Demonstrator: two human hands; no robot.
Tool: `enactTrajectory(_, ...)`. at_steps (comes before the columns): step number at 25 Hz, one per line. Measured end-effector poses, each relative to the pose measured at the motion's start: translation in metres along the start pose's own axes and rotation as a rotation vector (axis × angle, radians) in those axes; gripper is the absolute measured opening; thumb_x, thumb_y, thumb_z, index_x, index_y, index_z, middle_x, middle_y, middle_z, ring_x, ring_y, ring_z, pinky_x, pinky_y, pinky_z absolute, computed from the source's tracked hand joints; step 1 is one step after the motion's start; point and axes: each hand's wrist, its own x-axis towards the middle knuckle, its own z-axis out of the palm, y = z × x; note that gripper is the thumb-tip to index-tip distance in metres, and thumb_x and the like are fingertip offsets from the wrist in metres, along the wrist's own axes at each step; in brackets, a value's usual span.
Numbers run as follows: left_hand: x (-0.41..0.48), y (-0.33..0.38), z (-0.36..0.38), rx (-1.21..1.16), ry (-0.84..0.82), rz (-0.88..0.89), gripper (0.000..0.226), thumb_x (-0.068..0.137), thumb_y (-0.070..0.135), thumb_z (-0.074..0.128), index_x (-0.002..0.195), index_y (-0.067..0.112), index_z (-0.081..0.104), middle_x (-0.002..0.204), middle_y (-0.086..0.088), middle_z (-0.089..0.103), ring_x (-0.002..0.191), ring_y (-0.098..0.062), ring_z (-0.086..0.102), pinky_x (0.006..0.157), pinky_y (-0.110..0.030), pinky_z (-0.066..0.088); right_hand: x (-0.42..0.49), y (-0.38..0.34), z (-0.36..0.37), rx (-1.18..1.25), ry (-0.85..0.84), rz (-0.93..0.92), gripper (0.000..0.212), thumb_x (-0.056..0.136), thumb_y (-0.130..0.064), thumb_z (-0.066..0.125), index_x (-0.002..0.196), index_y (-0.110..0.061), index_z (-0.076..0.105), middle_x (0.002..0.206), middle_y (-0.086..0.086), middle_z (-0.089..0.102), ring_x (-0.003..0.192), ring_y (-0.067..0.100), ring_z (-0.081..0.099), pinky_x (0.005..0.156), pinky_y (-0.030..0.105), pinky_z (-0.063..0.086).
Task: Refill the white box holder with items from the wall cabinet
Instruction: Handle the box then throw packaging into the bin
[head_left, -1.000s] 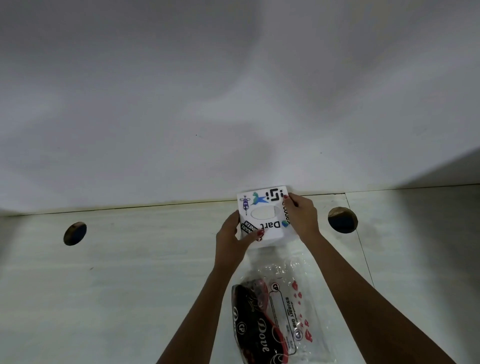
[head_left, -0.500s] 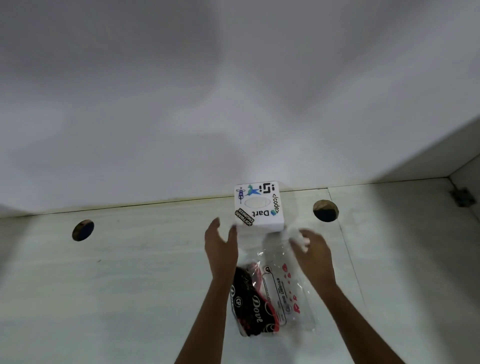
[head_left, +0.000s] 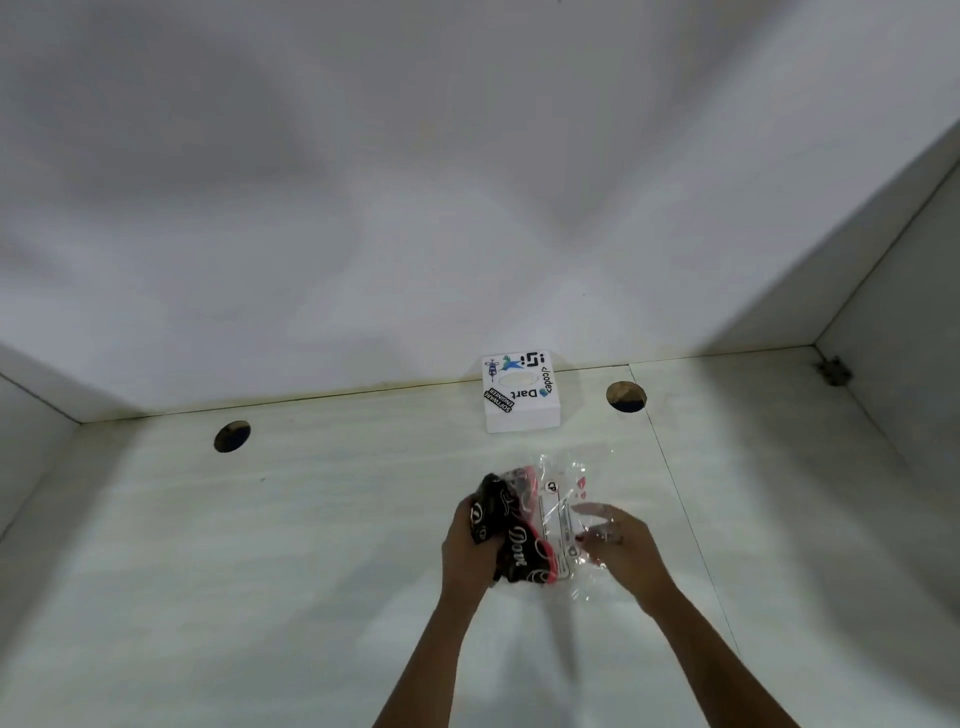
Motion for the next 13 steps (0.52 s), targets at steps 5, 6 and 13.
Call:
enactTrajectory(5,-0.034,0.017,-0.011,-0.359,-0.052,0.090,0.048,0.078,-0.021,0.040,0.070,0.016,0.069,0.074,-0.008,0.061,0.048,-0.015,0.055,0.037,-0.018,0.038,-0.049,-0.020,0.004,0.494,-0.112,-0.139,0.048,0.073,0.013,0.062,0.104,-0.024,0.065,0.082,0.002,0.068,0.064,0.020,0.069,0.059,0.027,0.059)
enactTrajectory(6,-0.041,0.017,-0.013,-0.388,-0.058,0.126,0.058,0.074,-0.025,0.034,0.060,0.020,0.068,0.075,-0.007,0.061,0.047,-0.013,0.054,0.038,-0.017,0.035,-0.057,-0.021,0.008,0.589,-0.086,-0.161,0.043,0.062,0.006,0.072,0.095,-0.021,0.069,0.085,0.000,0.071,0.066,0.017,0.069,0.060,0.024,0.058)
enactTrajectory(13,-0.123,0.023,-0.015,-0.275,-0.285,0.143,0.033,0.066,-0.011,0.038,0.061,0.007,0.065,0.067,-0.003,0.061,0.057,-0.017,0.060,0.047,-0.021,0.049,-0.122,-0.018,0.023,0.453,0.157,-0.298,0.013,0.080,0.011,0.051,0.083,0.012,0.063,0.080,0.013,0.069,0.077,0.021,0.063,0.058,0.014,0.050)
